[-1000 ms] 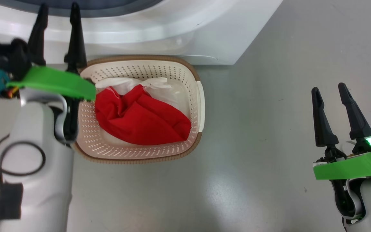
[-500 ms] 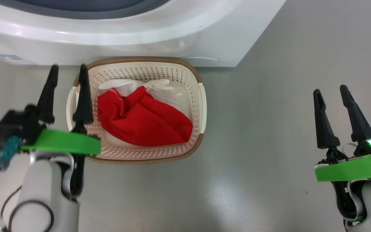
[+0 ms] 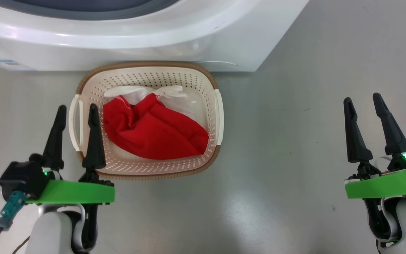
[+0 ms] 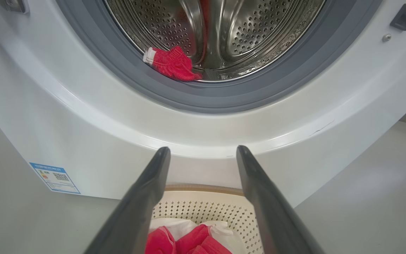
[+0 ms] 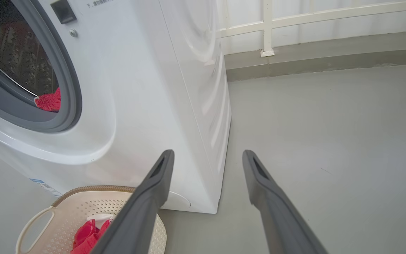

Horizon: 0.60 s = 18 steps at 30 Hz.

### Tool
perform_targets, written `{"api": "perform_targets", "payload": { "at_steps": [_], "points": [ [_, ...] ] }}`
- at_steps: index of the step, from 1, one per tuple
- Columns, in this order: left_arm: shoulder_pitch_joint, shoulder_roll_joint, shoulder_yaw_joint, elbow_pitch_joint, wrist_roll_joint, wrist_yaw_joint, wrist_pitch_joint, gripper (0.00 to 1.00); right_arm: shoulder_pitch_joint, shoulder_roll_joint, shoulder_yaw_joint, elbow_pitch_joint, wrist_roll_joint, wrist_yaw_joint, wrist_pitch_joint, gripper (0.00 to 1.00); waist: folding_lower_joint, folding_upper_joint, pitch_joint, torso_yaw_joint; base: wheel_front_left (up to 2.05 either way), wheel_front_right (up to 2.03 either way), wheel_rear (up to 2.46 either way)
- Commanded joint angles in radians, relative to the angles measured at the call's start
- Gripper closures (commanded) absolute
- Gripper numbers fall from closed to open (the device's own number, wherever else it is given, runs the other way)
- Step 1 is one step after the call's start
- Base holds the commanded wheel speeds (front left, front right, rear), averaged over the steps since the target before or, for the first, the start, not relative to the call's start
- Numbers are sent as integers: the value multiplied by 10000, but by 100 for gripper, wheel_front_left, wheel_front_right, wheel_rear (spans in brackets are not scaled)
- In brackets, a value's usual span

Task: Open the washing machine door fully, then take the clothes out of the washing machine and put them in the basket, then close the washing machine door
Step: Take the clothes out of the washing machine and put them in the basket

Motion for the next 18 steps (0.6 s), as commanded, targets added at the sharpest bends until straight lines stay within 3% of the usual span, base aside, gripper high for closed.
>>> {"api": "perform_targets", "payload": {
  "at_steps": [1,10,18],
  "points": [
    [272,248,239,-295,-90,88,-49,0,201,-60,167,-226,-32,73,-65,0,0,0,6,2,0,0,0],
    [12,247,114,-172,315,114,-49,0,114,-45,168,-251,-47,73,-65,0,0,0,112,37,0,0,0],
    [-2101,744,-403,1307,1501,216,-32,0,-99,-75,209,-241,-75,73,-65,0,0,0,408,157,0,0,0]
  ]
}}
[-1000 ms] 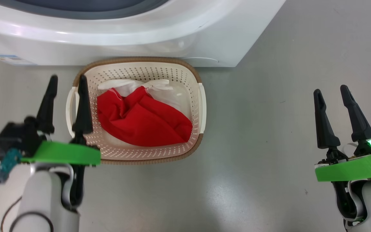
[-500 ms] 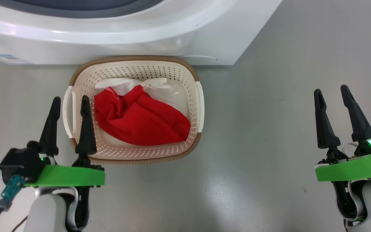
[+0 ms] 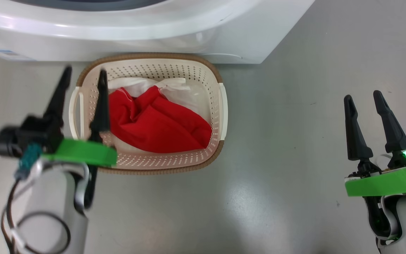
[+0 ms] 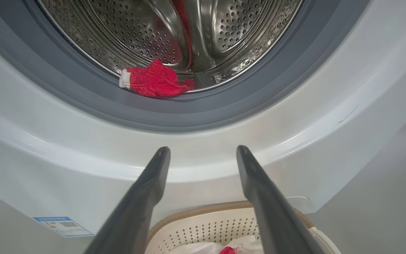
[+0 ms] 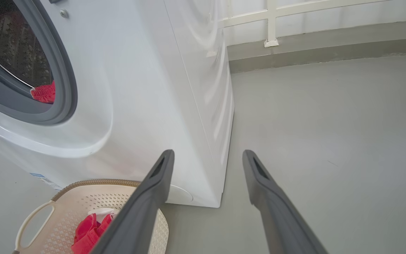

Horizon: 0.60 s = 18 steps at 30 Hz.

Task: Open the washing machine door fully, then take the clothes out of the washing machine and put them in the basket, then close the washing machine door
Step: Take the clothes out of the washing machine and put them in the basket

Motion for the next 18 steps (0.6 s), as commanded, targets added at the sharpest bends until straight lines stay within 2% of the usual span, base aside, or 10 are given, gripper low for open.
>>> {"api": "perform_targets", "payload": {
  "at_steps": [1,8,18],
  "points": [
    [-279,381,232,-39,135,125,-24,0,-35,-68,223,-228,-79,73,-65,0,0,-1,47,6,0,0,0],
    [-2260,976,-317,1133,1074,333,459,0,-182,-23,375,-162,-69,73,-65,0,0,-1,106,-93,0,0,0],
    [-4610,1395,-867,2856,1829,518,1228,0,-280,-1,445,-151,-25,73,-65,0,0,-1,206,-201,0,0,0]
  ]
}}
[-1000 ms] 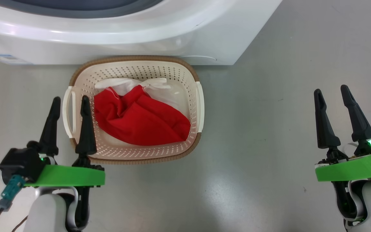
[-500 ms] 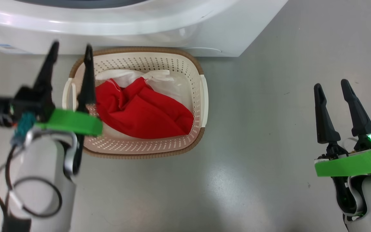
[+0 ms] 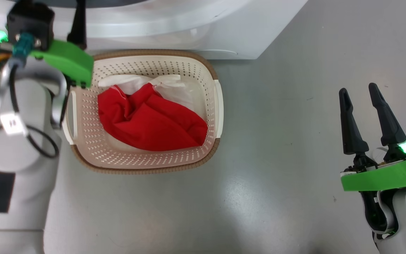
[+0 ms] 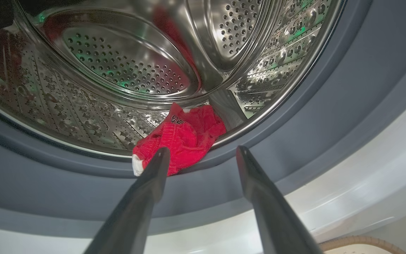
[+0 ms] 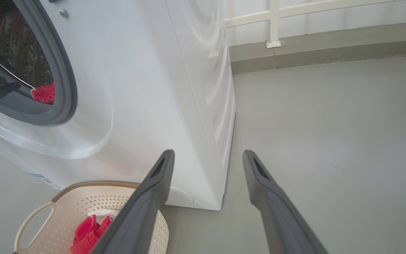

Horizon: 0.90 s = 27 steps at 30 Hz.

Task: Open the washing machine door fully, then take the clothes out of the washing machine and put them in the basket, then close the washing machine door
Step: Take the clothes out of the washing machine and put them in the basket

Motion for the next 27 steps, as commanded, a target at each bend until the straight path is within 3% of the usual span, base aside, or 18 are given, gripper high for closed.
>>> {"api": "perform_targets", "payload": {
  "at_steps": [1,17,27],
  "points": [
    [-296,561,119,30,212,117,91,0,29,-12,253,-202,-25,73,-65,0,-1,0,30,-30,0,0,0],
    [-3670,743,-512,3900,659,42,791,0,-260,13,595,-183,19,73,-65,0,-1,0,454,-409,0,0,0],
    [-4978,1092,-612,5592,615,106,952,0,-399,59,862,-167,51,73,-65,0,-1,0,768,-801,0,0,0]
  ]
}}
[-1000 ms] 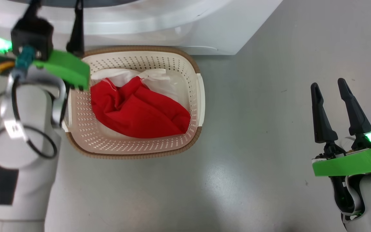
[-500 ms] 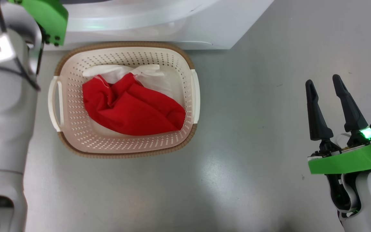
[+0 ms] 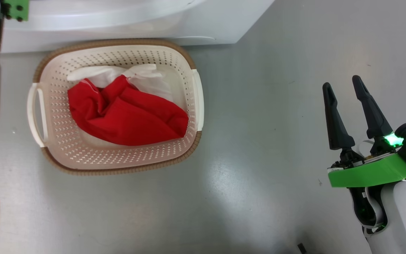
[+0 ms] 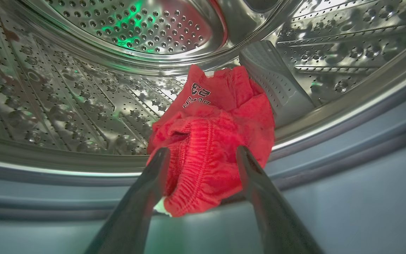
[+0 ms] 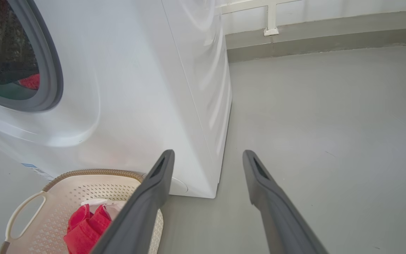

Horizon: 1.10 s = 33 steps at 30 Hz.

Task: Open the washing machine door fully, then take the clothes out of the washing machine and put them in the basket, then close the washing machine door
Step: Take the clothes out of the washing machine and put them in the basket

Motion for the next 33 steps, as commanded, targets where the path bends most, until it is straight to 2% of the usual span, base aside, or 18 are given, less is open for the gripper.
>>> {"api": "perform_targets", "payload": {
  "at_steps": [1,12,20,21,23,24,26,33],
  "points": [
    [-277,568,47,-21,3,28,34,0,56,-5,270,-206,35,73,-65,0,0,0,109,-103,0,0,0],
    [-567,984,51,639,-230,144,107,0,8,-6,399,-269,7,73,-65,0,0,0,282,-316,0,0,0],
    [-599,1032,6,763,-391,70,133,0,-4,-38,410,-329,-7,73,-65,0,0,0,345,-308,0,0,0],
    [-600,1035,-12,773,-404,56,113,8,-14,-40,412,-332,-9,73,-65,0,0,0,348,-309,0,0,0],
    [-621,1013,-50,786,-427,54,34,68,-32,-46,410,-342,-13,73,-65,0,0,0,354,-300,0,0,0],
    [-639,997,-68,793,-442,41,15,88,-37,-50,409,-349,-15,73,-65,0,0,0,360,-293,0,0,0],
    [-666,996,-84,807,-485,28,-31,100,-48,-51,416,-358,-19,73,-65,0,0,0,357,-294,0,0,0],
    [-744,918,-267,839,-549,-31,-379,100,-61,-16,398,-363,-19,73,-65,0,0,0,326,-297,0,0,0]
  ]
}}
